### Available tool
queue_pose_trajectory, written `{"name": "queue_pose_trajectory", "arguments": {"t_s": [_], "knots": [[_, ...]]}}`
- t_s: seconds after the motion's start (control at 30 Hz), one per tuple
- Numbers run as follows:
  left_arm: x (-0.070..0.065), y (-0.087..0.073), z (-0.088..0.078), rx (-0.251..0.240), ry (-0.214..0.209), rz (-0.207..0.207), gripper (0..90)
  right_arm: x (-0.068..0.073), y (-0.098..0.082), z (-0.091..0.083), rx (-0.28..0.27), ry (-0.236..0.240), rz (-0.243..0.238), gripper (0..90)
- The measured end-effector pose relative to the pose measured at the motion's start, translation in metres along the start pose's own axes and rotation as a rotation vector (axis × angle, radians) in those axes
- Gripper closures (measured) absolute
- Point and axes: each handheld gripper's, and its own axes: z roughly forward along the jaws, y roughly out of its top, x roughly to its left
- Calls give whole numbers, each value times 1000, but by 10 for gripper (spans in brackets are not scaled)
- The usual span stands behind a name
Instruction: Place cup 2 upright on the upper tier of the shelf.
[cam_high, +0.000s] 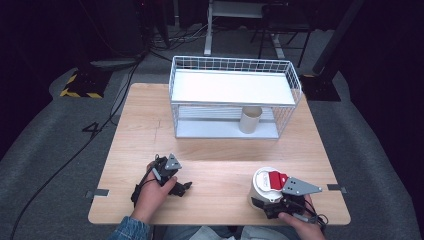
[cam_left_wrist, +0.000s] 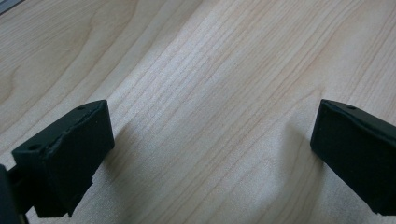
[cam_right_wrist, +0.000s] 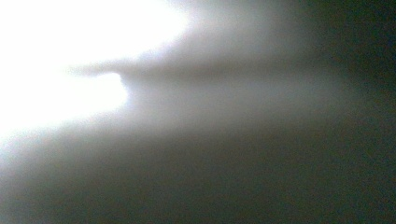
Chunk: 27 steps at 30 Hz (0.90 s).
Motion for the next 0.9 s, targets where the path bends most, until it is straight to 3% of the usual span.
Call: {"name": "queue_pose_trajectory", "arguments": {"t_s": [0.5,0.9], "knots": [[0,0,0,0,1,2,0,-1,0,-1,4,2,-24,102],[0,0,0,0,1,1,1,-1,2,-1,7,0,-2,104]]}}
